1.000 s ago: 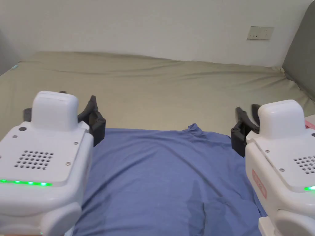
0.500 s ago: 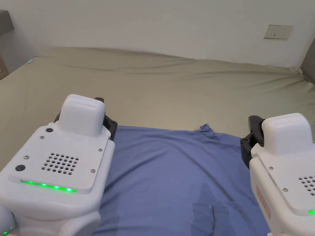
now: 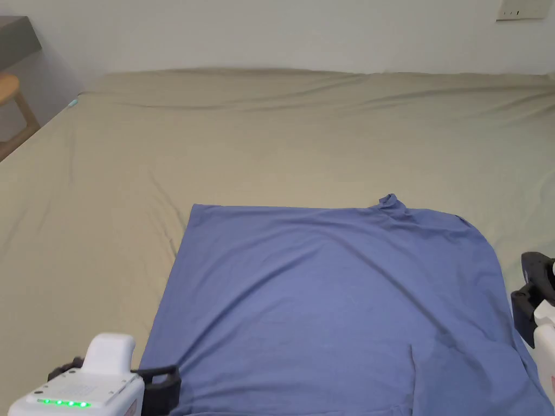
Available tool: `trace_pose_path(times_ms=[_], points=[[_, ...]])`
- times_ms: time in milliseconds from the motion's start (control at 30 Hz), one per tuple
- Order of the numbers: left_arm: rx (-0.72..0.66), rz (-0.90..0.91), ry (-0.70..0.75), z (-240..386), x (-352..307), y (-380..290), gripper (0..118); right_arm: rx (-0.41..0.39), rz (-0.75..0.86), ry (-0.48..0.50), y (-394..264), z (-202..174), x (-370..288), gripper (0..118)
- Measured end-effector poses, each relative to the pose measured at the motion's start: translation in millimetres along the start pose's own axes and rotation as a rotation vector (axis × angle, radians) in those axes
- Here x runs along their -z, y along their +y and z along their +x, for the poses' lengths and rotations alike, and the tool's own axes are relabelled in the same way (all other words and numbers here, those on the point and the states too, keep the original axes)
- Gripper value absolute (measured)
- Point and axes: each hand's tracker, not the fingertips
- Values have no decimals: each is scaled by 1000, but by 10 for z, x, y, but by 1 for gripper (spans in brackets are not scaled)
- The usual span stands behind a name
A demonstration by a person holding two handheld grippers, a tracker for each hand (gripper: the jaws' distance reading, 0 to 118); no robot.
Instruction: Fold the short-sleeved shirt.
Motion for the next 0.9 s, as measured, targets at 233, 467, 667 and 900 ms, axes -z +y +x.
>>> trace_pose_path(times_ms=[233,467,667,900], points=[[-121,-189,8,-89,387,-346,72,3,-61,-22,-122,112,0,2],[-93,-196,-138,47,409,-288,9,3,-76,-41,-127,162,12,2],[-59,-60,-45,142,97,-165,6,53,-133,-53,-290,363,43,4],[-42,52,-38,193,-245,80,6,125,-534,59,-1197,559,428,97]])
